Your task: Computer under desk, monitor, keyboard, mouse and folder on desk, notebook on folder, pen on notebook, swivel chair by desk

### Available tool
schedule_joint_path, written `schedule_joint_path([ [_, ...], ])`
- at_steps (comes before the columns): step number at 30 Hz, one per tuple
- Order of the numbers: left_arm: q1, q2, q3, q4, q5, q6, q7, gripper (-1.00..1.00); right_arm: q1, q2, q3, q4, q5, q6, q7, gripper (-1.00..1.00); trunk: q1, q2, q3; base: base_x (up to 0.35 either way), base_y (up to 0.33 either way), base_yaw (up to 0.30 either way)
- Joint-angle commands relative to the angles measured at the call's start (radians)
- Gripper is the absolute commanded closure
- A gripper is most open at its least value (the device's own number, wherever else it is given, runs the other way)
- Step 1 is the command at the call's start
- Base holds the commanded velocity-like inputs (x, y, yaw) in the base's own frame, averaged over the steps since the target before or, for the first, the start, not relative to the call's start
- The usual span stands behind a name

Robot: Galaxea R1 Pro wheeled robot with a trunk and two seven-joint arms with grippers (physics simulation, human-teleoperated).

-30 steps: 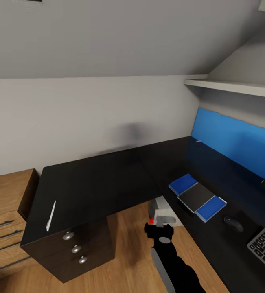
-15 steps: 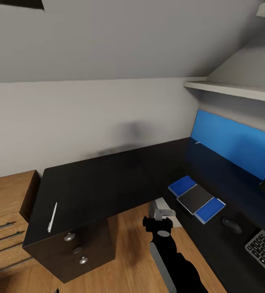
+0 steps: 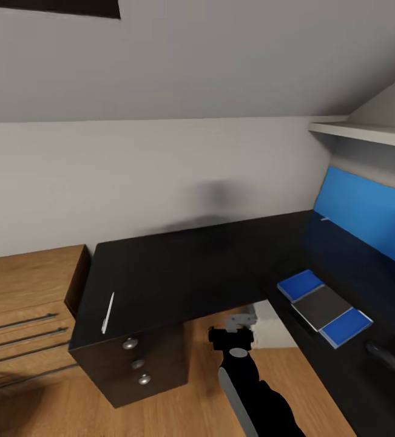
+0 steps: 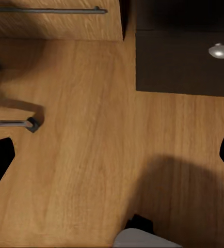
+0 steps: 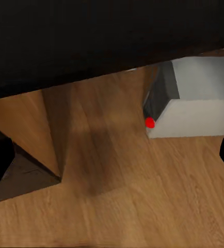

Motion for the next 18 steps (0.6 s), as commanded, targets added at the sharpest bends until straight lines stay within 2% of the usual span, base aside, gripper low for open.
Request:
schedule_joint_path([
  [1,0.0,0.001,-0.002,0.0,0.01,-0.003,0.003,-1.0,-0.001,0.0,0.006,0.0,-0.008,0.003,-0.009,-1.0,0.0,-0.001,-0.001,0.0,0.273,0.279],
  [6,0.0,0.002,-0.003,0.031,0.009,-0.002,0.002,-1.0,-0.001,0.0,0.029,0.004,-0.008,-0.001,-0.009,-1.0,0.0,-0.001,-0.001,0.077,0.29,0.279],
  [11,0.0,0.003,-0.003,0.044,0.01,0.0,0.002,-1.0,-0.001,0.0,0.097,0.008,-0.006,-0.003,-0.01,-1.0,0.0,-0.001,-0.003,0.148,0.286,0.279],
  [18,0.001,0.004,-0.004,0.069,0.009,-0.001,0.002,-1.0,-0.001,0.0,0.16,0.047,-0.004,-0.046,-0.011,-1.0,0.0,-0.001,-0.007,0.21,0.274,0.277],
])
